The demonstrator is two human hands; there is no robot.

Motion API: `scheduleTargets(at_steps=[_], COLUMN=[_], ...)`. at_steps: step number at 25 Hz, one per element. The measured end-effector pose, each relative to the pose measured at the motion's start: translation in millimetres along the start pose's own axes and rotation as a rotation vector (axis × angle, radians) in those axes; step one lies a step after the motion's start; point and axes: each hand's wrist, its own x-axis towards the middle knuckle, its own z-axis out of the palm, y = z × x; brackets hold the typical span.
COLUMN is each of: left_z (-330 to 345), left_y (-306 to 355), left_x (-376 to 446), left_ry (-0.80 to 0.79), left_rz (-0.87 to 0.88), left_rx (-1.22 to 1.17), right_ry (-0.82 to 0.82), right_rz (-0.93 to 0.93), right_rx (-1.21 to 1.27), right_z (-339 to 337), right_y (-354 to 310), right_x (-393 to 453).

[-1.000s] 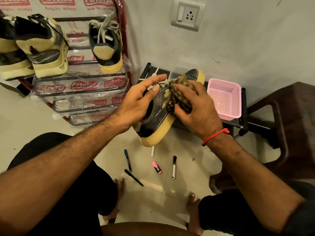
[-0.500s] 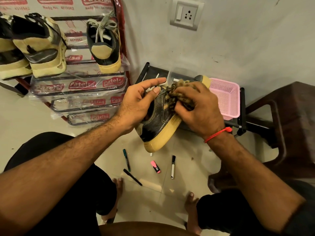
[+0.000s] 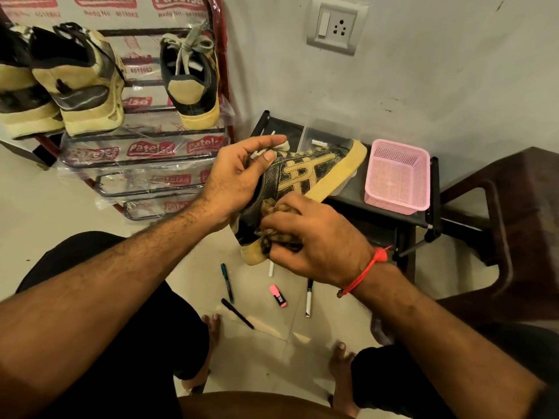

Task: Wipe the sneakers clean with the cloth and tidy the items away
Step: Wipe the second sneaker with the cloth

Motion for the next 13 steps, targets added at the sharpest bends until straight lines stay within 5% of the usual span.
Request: scheduleTargets(at_steps=[4, 9, 13], left_z=[-1.3, 1.5, -1.2], left_y=[2.7, -1.3, 0.2], left_x=[1.2, 2.5, 4.9], left_ry=[0.018, -0.020, 0.029], left_rz=[0.005, -0.003, -0.027], left_rx=[-0.053, 0.011, -0.053], right_ry=[0.155, -0.102, 0.215], right_rz=[0.221, -0.081, 0.239], right_rx=[-0.067, -0.018, -0.069], right_z=[-27.7, 1.8, -23.8], right_y=[34.6, -13.2, 32.7], right_x=[11.5, 2.7, 14.1])
